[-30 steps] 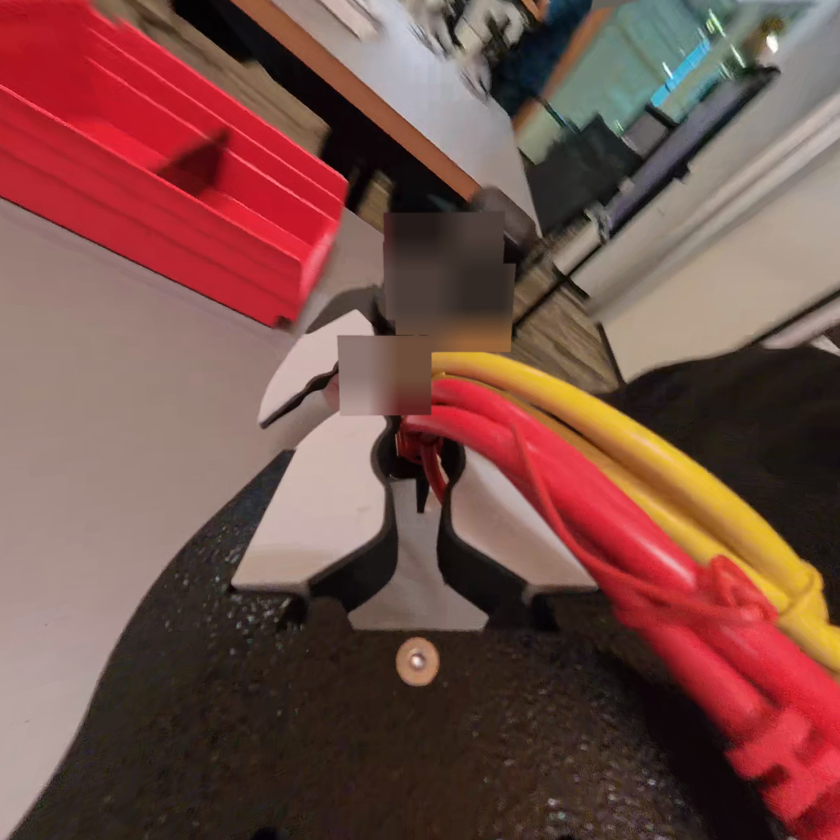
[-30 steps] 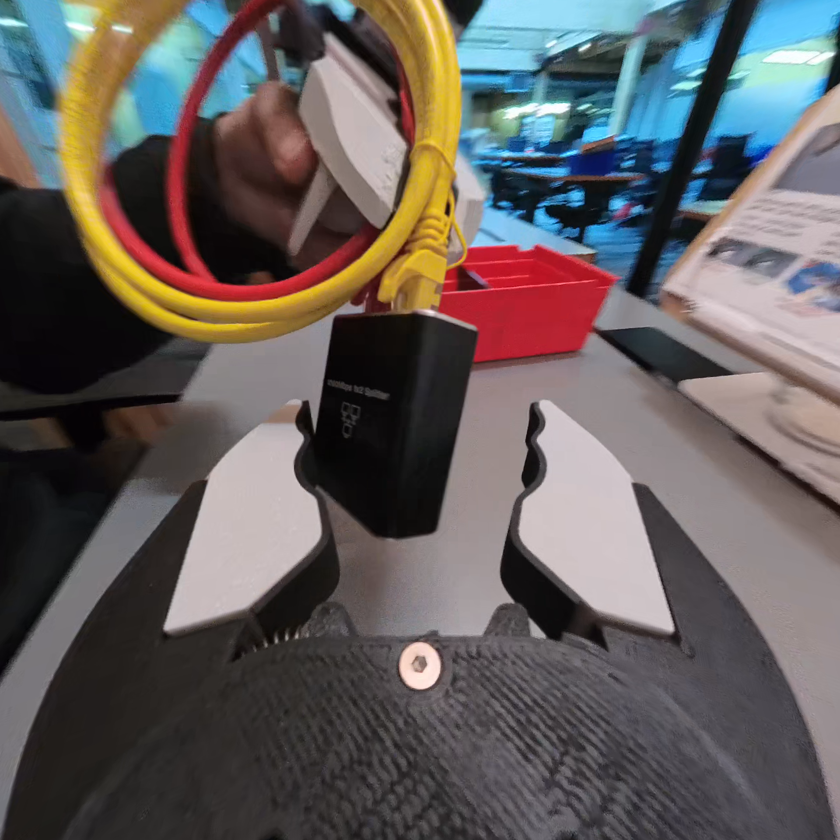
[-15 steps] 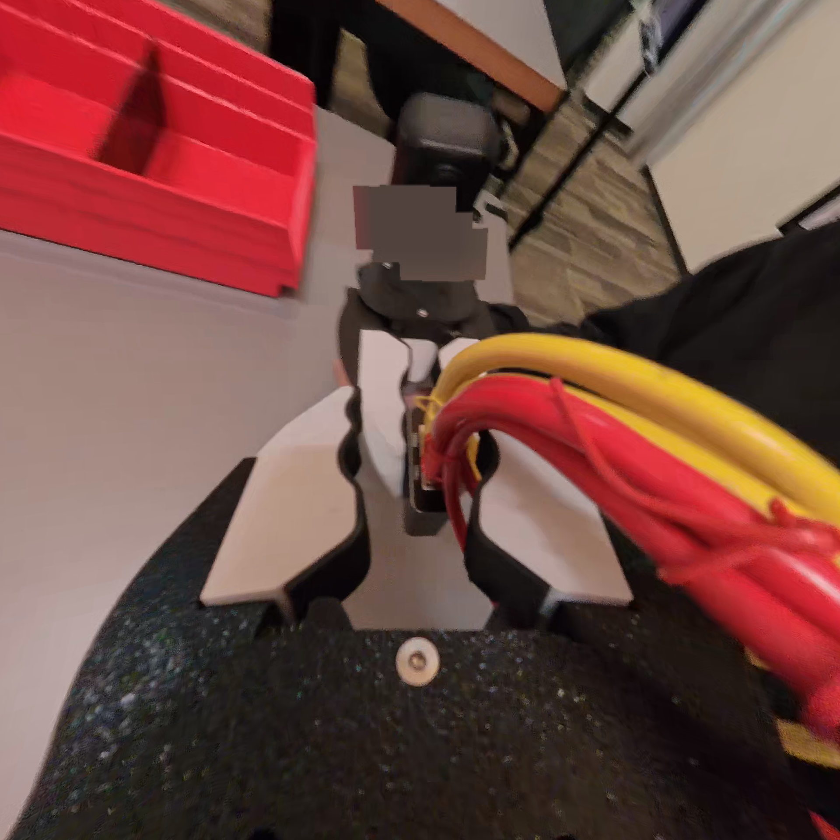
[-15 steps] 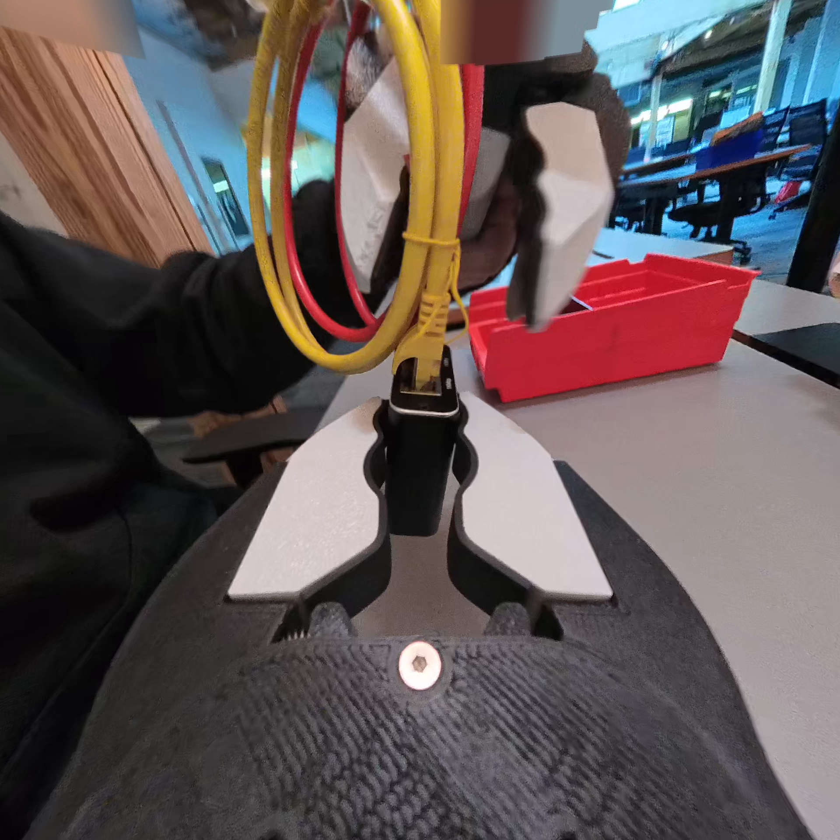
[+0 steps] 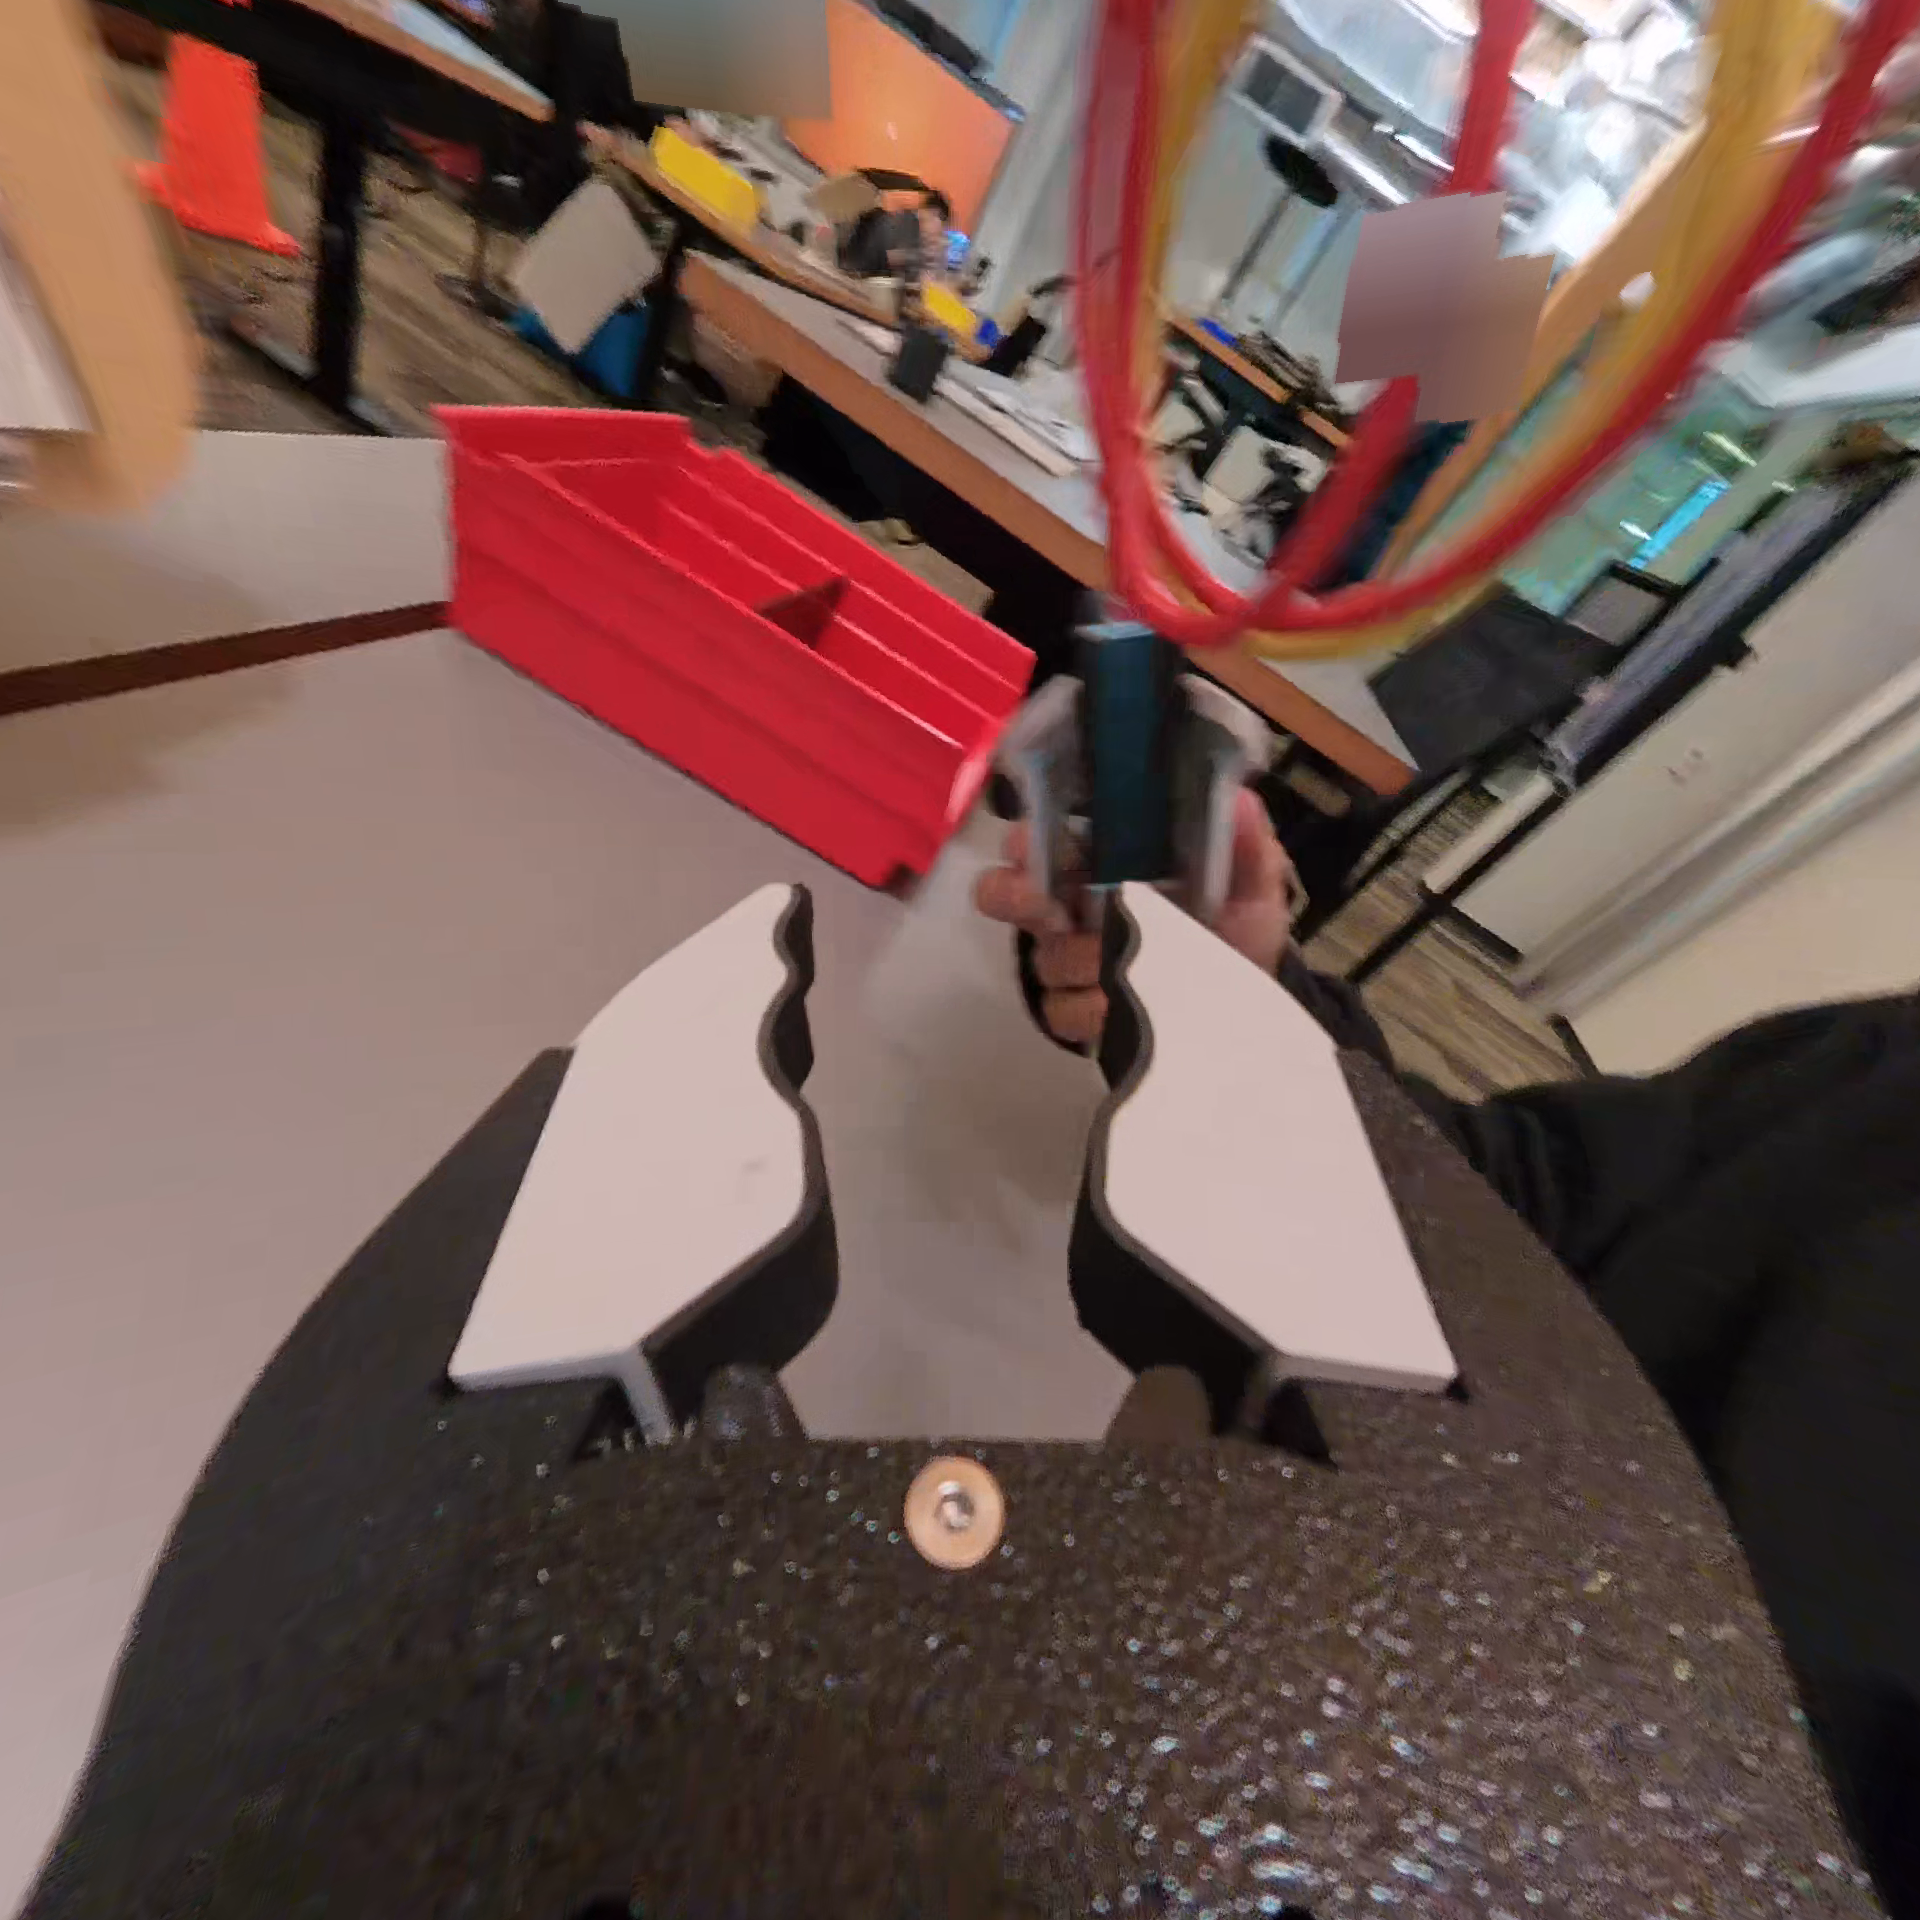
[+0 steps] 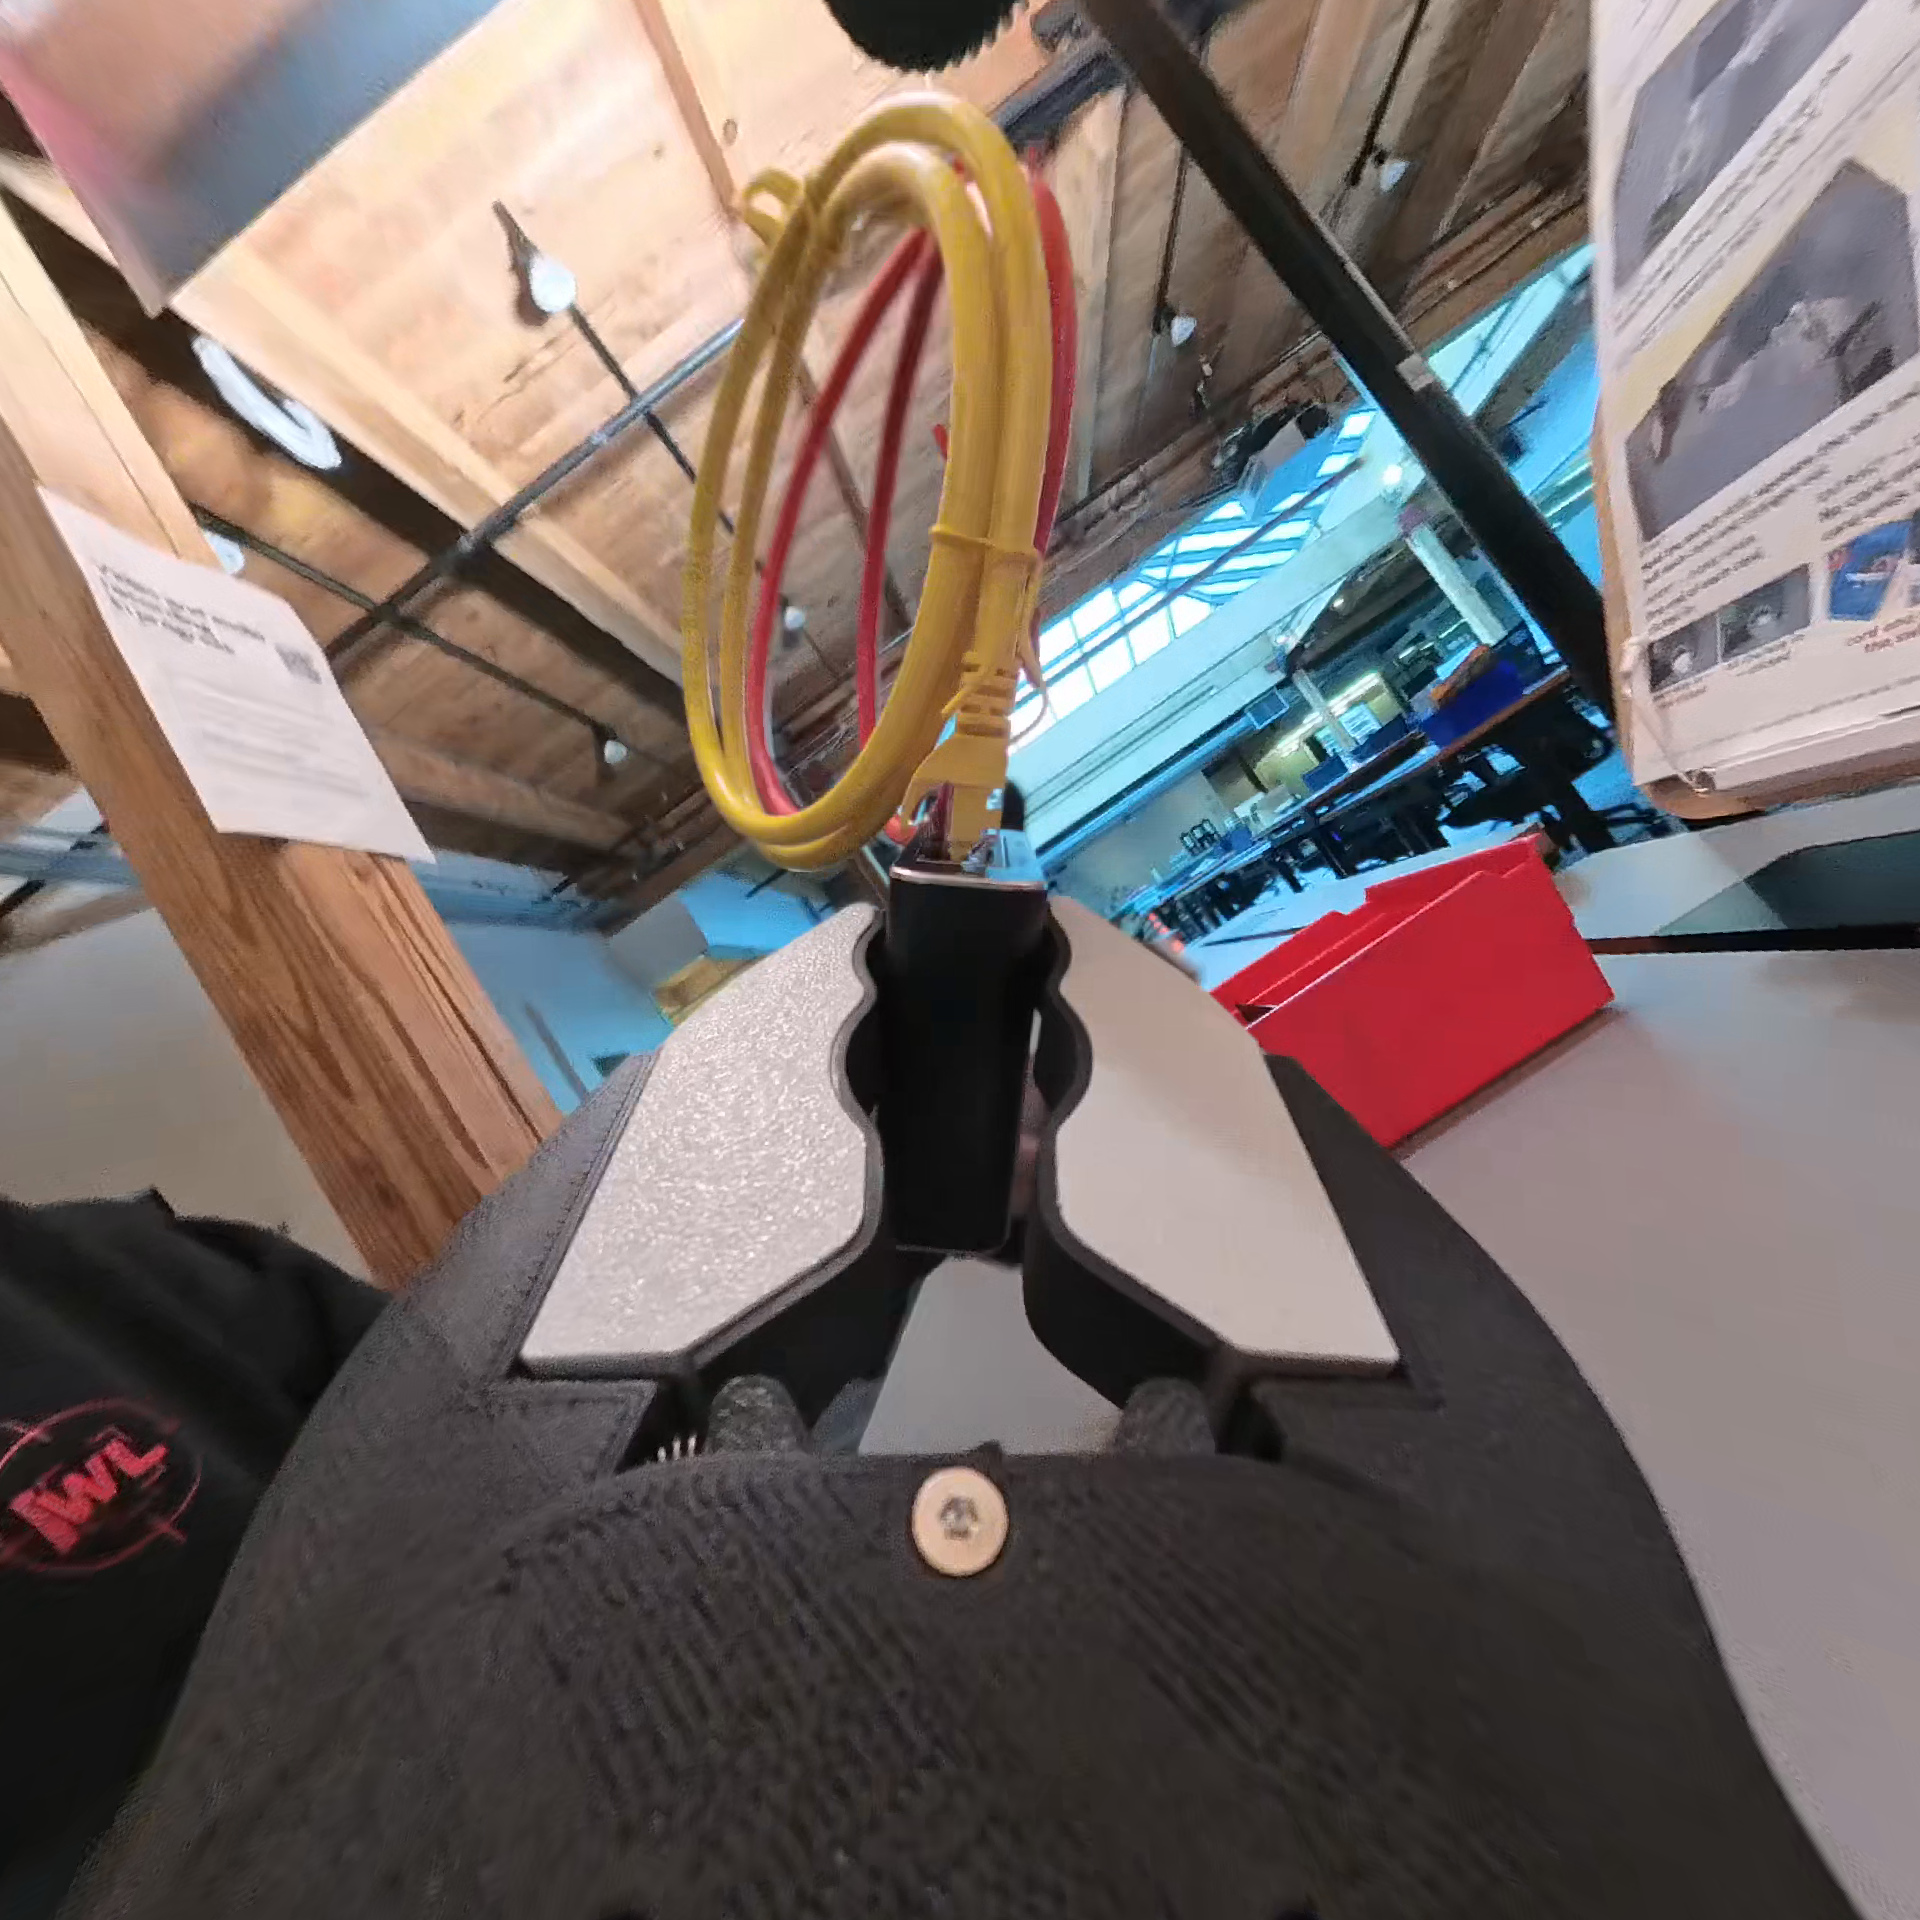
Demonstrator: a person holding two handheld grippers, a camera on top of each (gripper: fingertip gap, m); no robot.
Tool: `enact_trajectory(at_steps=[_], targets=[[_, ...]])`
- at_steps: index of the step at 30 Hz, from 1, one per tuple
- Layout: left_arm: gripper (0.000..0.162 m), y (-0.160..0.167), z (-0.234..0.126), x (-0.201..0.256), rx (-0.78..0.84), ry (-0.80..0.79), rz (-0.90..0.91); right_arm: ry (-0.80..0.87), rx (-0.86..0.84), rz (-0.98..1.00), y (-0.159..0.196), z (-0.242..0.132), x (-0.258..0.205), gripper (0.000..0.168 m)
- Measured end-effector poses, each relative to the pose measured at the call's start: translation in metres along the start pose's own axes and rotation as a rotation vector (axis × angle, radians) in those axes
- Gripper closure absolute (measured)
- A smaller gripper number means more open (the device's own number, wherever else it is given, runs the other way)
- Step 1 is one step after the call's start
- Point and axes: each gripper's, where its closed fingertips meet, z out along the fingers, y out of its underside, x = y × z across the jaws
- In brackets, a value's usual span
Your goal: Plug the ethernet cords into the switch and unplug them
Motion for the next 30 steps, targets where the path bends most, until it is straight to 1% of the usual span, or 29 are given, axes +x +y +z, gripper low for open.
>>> enact_trajectory(at_steps=[2,5,6,7,9,12,14,17,19,20,21,23,24,25,27,30], targets=[[0.113,0.012,0.015,0.023,0.018,0.036,0.046,0.038,0.009,-0.017,0.002,0.0,0.007,0.142],[0.116,0.01,0.034,0.039,0.072,-0.006,0.134,0.067,0.006,-0.024,0.009,0.004,0.012,0.142],[0.119,0.009,0.038,0.038,0.072,-0.029,0.153,0.059,0.005,-0.019,0.012,0.006,0.011,0.142],[0.13,0.011,0.042,0.035,0.061,-0.058,0.164,0.06,0.005,-0.017,0.014,0.008,0.01,0.142],[0.132,0.014,0.046,0.034,0.05,-0.055,0.151,0.054,0.009,-0.032,0.017,0.012,0.008,0.142],[0.135,0.014,0.044,0.034,0.061,-0.008,0.072,0.051,0.0,-0.044,0.018,0.013,0.007,0.143],[0.136,0.02,0.04,0.032,0.012,0.02,0.044,0.061,-0.062,-0.074,0.025,0.014,0.009,0.143],[0.136,0.029,0.033,0.032,-0.138,0.066,-0.03,0.078,-0.203,-0.184,0.035,0.01,0.01,0.138],[0.136,0.03,0.026,0.039,-0.231,0.146,-0.091,0.104,-0.218,-0.244,0.029,0.005,0.01,0.12],[0.136,0.029,0.023,0.044,-0.271,0.199,-0.125,0.097,-0.227,-0.255,0.028,0.004,0.008,0.114],[0.137,0.03,0.02,0.048,-0.319,0.251,-0.154,0.079,-0.248,-0.253,0.03,0.003,0.006,0.113],[0.137,0.038,0.016,0.053,-0.448,0.326,-0.186,0.025,-0.292,-0.221,0.039,0.006,-0.001,0.116],[0.137,0.044,0.016,0.054,-0.515,0.334,-0.182,-0.016,-0.297,-0.206,0.043,0.009,-0.007,0.127],[0.138,0.046,0.017,0.054,-0.549,0.332,-0.168,-0.043,-0.274,-0.186,0.042,0.01,-0.01,0.137],[0.137,0.035,0.021,0.056,-0.516,0.332,-0.165,-0.08,-0.206,-0.106,0.032,0.012,-0.014,0.141],[0.137,0.017,0.032,0.053,-0.376,0.285,-0.113,-0.046,-0.099,-0.095,0.015,0.009,-0.012,0.142]])
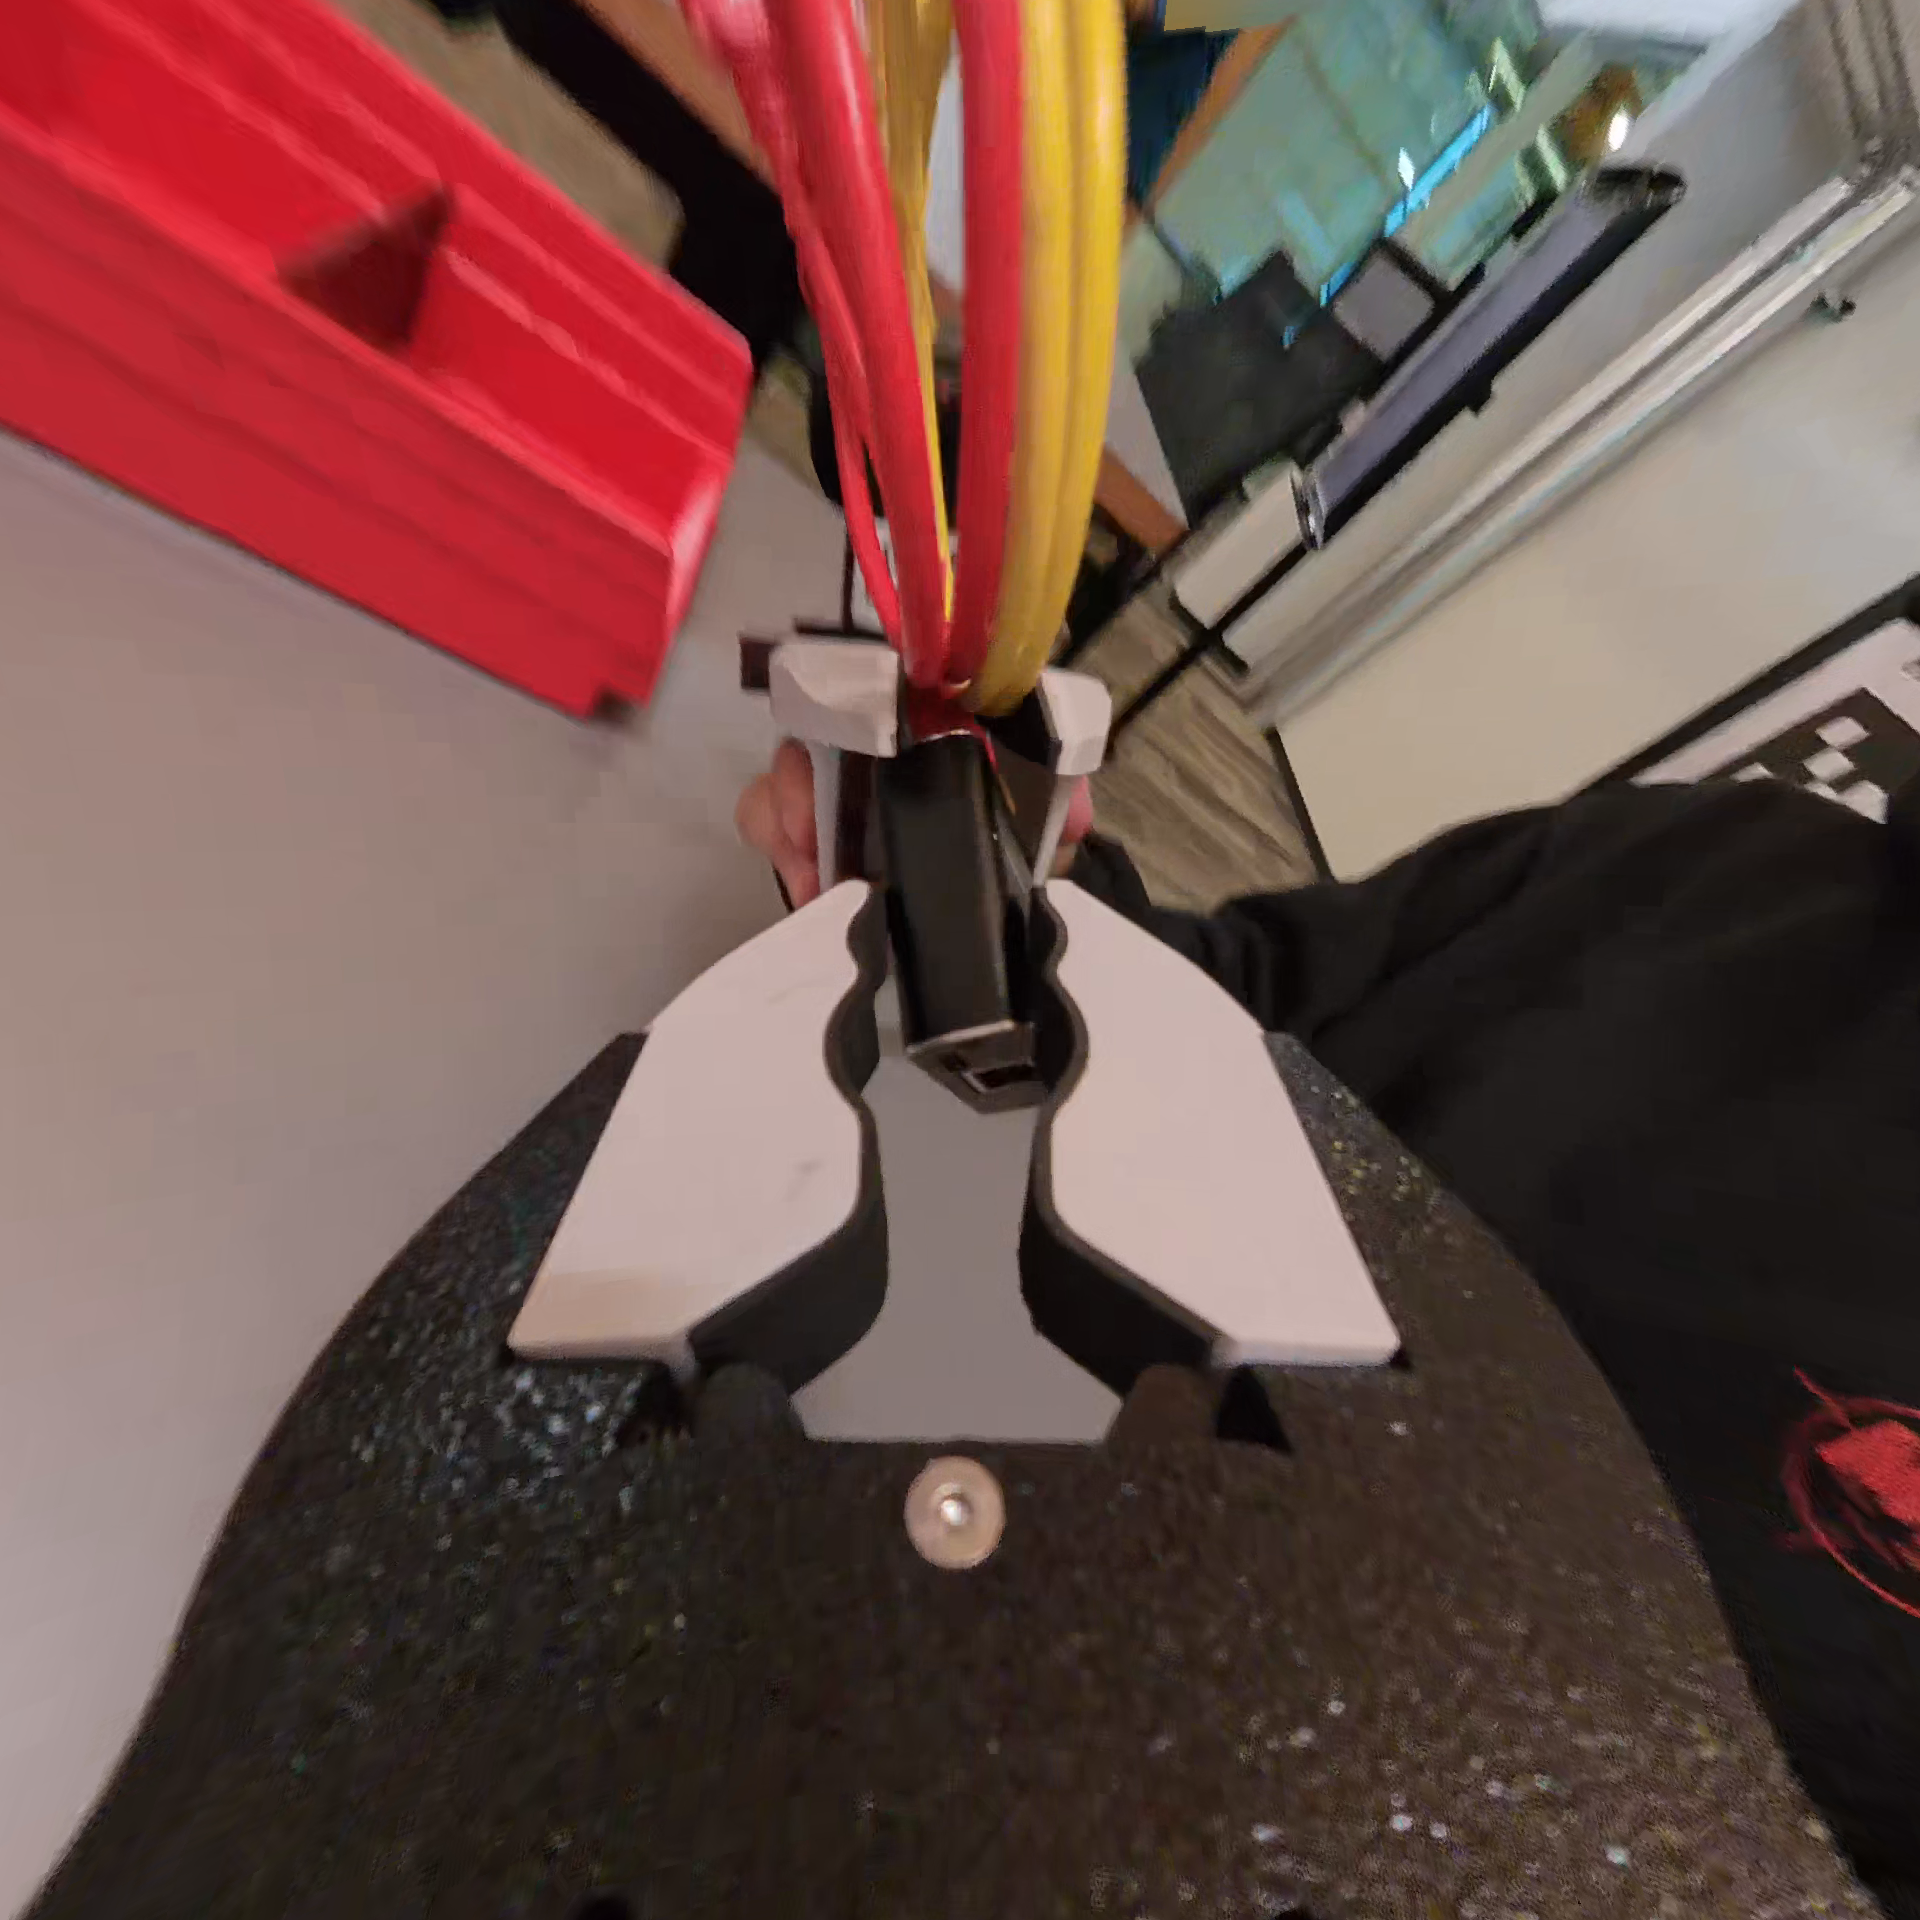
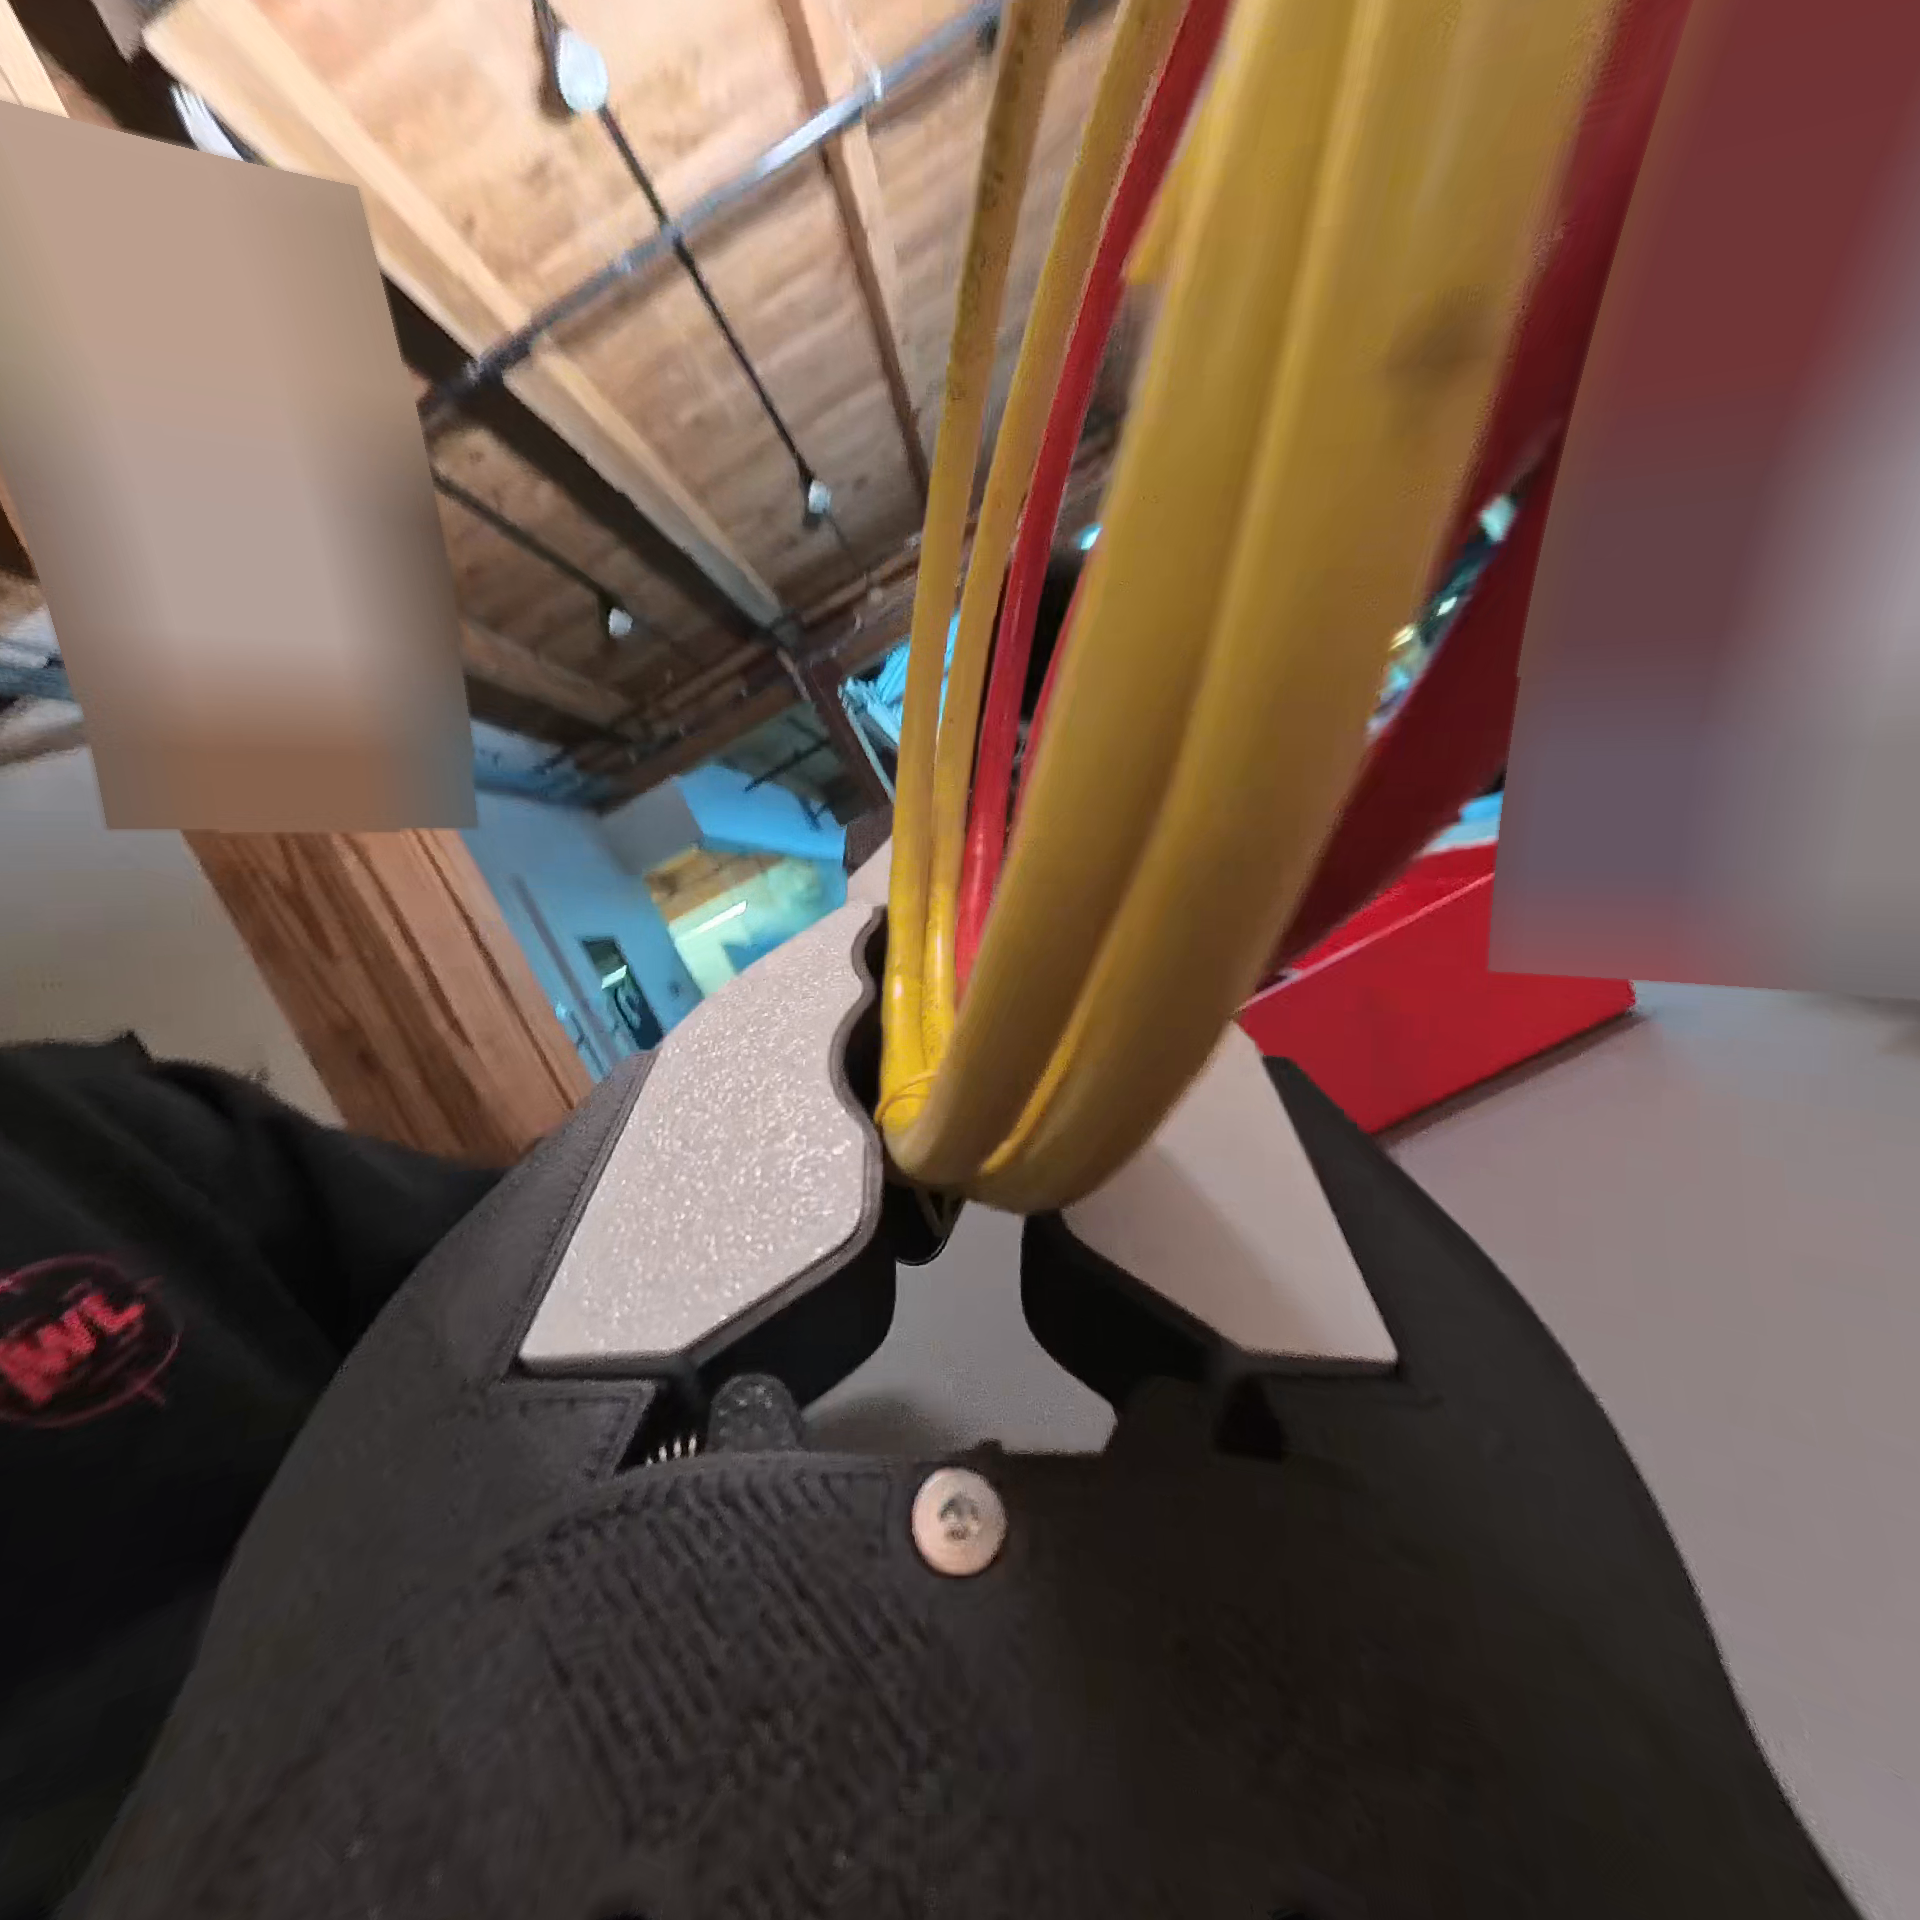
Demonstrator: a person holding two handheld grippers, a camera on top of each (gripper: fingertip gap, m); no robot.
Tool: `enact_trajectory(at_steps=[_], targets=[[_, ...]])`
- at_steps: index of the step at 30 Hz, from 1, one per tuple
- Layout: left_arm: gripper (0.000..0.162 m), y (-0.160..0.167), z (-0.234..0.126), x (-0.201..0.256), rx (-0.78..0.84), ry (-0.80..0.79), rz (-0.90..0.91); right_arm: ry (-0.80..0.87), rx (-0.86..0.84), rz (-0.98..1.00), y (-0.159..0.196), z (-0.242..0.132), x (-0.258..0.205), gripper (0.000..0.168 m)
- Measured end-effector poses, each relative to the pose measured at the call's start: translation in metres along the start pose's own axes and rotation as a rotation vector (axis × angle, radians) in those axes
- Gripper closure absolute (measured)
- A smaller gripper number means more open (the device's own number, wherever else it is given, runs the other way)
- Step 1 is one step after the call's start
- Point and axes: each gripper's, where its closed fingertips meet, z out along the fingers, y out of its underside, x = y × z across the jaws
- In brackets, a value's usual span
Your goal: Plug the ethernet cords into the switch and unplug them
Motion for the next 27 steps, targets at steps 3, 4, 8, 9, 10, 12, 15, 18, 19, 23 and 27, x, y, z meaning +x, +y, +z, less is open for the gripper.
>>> enact_trajectory(at_steps=[3,4,8,9,10,12,15,18,19,23,27], targets=[[0.125,-0.021,-0.001,0.003,0.222,-0.024,0.071,0.063,0.182,0.025,-0.025,-0.009,0.006,0.142],[0.124,-0.024,-0.001,0.005,0.279,-0.019,0.07,0.067,0.241,0.048,-0.032,-0.013,0.007,0.143],[0.12,-0.018,0.007,0.001,0.362,-0.024,0.016,0.097,0.271,0.046,-0.034,-0.018,0.013,0.143],[0.118,-0.018,0.008,-0.001,0.373,-0.025,-0.015,0.12,0.265,0.027,-0.033,-0.017,0.015,0.143],[0.121,-0.018,0.01,-0.004,0.38,-0.028,-0.053,0.138,0.25,0.002,-0.031,-0.016,0.016,0.142],[0.134,-0.017,0.011,-0.01,0.395,-0.034,-0.109,0.135,0.207,-0.045,-0.025,-0.011,0.013,0.143],[0.137,-0.017,0.009,-0.007,0.408,0.043,-0.168,0.118,0.189,-0.132,-0.024,-0.008,0.007,0.142],[0.137,-0.01,0.008,-0.005,0.359,0.069,-0.223,0.083,0.06,-0.283,-0.011,-0.009,0.002,0.137],[0.137,-0.008,0.008,-0.004,0.347,0.075,-0.245,0.073,0.025,-0.331,-0.007,-0.01,0.001,0.134],[0.137,-0.011,0.002,-0.004,0.333,0.066,-0.269,0.114,-0.113,-0.456,0.01,-0.008,0.006,0.11],[0.137,-0.013,-0.005,-0.008,0.243,-0.088,-0.152,0.173,-0.162,-0.383,0.018,-0.007,0.019,0.101]])
